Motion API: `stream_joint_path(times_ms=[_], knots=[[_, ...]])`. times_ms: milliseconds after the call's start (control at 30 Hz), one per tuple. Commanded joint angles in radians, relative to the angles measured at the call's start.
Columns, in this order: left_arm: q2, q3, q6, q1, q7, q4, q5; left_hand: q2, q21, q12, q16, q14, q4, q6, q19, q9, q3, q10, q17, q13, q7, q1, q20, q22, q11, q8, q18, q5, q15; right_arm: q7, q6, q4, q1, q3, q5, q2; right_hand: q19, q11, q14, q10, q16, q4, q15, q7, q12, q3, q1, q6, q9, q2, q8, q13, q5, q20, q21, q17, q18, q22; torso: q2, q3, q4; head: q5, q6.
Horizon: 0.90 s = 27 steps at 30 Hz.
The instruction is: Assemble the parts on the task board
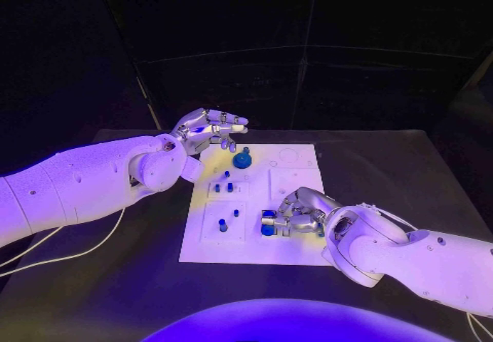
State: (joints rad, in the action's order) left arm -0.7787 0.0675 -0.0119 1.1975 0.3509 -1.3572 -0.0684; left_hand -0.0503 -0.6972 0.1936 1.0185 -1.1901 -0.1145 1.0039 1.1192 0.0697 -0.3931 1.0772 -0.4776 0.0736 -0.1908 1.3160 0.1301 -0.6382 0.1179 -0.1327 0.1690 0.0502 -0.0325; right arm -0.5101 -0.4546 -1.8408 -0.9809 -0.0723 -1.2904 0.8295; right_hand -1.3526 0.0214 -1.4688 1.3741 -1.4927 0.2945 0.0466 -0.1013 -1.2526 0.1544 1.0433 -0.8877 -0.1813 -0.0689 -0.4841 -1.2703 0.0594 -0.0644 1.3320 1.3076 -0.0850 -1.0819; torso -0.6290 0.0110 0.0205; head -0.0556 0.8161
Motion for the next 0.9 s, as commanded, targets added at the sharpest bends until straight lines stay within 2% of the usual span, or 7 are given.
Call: stream_joint_path(times_ms=[33,267,367,433,500,767,900], knots=[[-0.002,-0.001,0.013,0.001,0.002,0.0,0.0,0.008,0.003,0.006,0.006,0.005,0.001,-0.008,-0.003,-0.001,0.004,-0.006,0.002,-0.001,-0.002,-0.001,0.001,0.002,0.002,-0.005,0.014,0.0,0.001,0.016,0.014,-0.007,-0.001,0.0,-0.006,0.003,-0.006,0.001,-0.069,0.009,-0.003,-0.001,0.001,0.0,-0.003,-0.004,0.0,-0.004,0.0,0.013,-0.002,0.0,0.009,0.001,0.003,0.1,-0.009,0.0,0.0,-0.0006,0.0001,0.003,-0.001],[-0.007,-0.001,0.011,0.001,0.002,-0.002,0.0,0.008,0.003,0.006,0.006,0.005,0.001,-0.008,-0.003,-0.001,0.004,-0.006,0.002,-0.001,-0.002,-0.001,0.001,0.002,0.002,-0.005,0.014,0.0,0.001,0.002,0.046,0.0,-0.001,0.0,-0.027,0.008,-0.005,0.003,-0.068,0.008,-0.001,-0.004,0.0,-0.002,0.002,-0.006,0.016,0.006,0.004,0.036,0.006,0.003,0.015,0.001,0.001,0.097,-0.009,0.002,0.001,-0.002,-0.0018,0.008,-0.002],[-0.008,-0.001,0.01,0.001,0.002,-0.002,0.0,0.008,0.003,0.006,0.006,0.005,0.001,-0.008,-0.003,-0.001,0.004,-0.006,0.002,-0.001,-0.002,-0.001,0.001,0.002,0.002,-0.005,0.014,0.0,0.001,-0.005,0.066,0.008,-0.001,0.0,-0.044,0.009,-0.006,0.002,-0.069,0.01,-0.001,-0.025,0.0,-0.002,0.002,-0.013,0.098,0.002,0.006,0.051,0.009,0.002,0.047,0.001,0.001,0.099,-0.009,0.001,0.001,-0.0018,-0.0029,0.004,-0.002],[-0.008,-0.001,0.01,0.001,0.002,-0.003,0.0,0.008,0.003,0.006,0.006,0.005,0.001,-0.008,-0.003,-0.001,0.004,-0.006,0.002,-0.001,-0.002,-0.001,0.001,0.002,0.002,-0.005,0.014,0.0,0.001,-0.013,0.08,0.013,-0.001,0.0,-0.065,0.006,-0.007,0.001,-0.069,0.011,-0.001,-0.057,0.0,-0.001,0.003,-0.022,0.18,-0.005,0.006,0.061,0.009,0.002,0.1,0.002,0.001,0.102,-0.009,0.001,0.0,-0.0017,-0.0028,0.003,-0.003],[-0.008,-0.001,0.01,0.001,0.002,-0.003,0.0,0.008,0.003,0.006,0.006,0.005,0.001,-0.008,-0.003,-0.001,0.004,-0.006,0.002,-0.001,-0.002,-0.001,0.001,0.002,0.002,-0.005,0.014,0.0,0.001,-0.023,0.088,0.016,-0.001,0.0,-0.087,0.001,-0.007,0.0,-0.069,0.011,0.0,-0.073,0.002,0.0,0.004,-0.021,0.218,-0.009,0.007,0.063,0.008,0.002,0.116,0.003,0.0,0.102,-0.009,0.001,0.0,-0.0017,-0.0019,0.003,-0.003],[-0.008,-0.001,0.01,0.001,0.002,-0.002,0.0,0.008,0.003,0.006,0.006,0.005,0.001,-0.008,-0.003,-0.001,0.004,-0.006,0.002,-0.001,-0.002,-0.001,0.001,0.002,0.002,-0.005,0.014,0.0,0.001,-0.059,0.096,0.029,-0.001,0.0,-0.132,-0.018,-0.013,-0.007,-0.071,0.022,-0.003,-0.08,0.006,0.008,-0.003,-0.017,0.254,-0.038,0.003,0.087,-0.003,-0.006,0.124,0.006,0.004,0.109,-0.007,-0.008,0.0,-0.0014,-0.002,0.008,0.002],[-0.007,-0.001,0.011,0.001,0.002,0.0,0.0,0.008,0.003,0.006,0.006,0.005,0.001,-0.008,-0.003,-0.001,0.004,-0.006,0.002,-0.001,-0.002,-0.001,0.001,0.002,0.002,-0.005,0.014,0.0,0.001,-0.068,0.104,0.033,-0.001,0.0,-0.139,-0.021,-0.013,-0.01,-0.071,0.024,-0.003,-0.093,0.009,0.011,-0.003,-0.014,0.278,-0.047,0.002,0.09,-0.007,-0.007,0.124,0.009,0.004,0.11,-0.007,-0.007,0.0,-0.0008,-0.0019,0.009,0.001]])
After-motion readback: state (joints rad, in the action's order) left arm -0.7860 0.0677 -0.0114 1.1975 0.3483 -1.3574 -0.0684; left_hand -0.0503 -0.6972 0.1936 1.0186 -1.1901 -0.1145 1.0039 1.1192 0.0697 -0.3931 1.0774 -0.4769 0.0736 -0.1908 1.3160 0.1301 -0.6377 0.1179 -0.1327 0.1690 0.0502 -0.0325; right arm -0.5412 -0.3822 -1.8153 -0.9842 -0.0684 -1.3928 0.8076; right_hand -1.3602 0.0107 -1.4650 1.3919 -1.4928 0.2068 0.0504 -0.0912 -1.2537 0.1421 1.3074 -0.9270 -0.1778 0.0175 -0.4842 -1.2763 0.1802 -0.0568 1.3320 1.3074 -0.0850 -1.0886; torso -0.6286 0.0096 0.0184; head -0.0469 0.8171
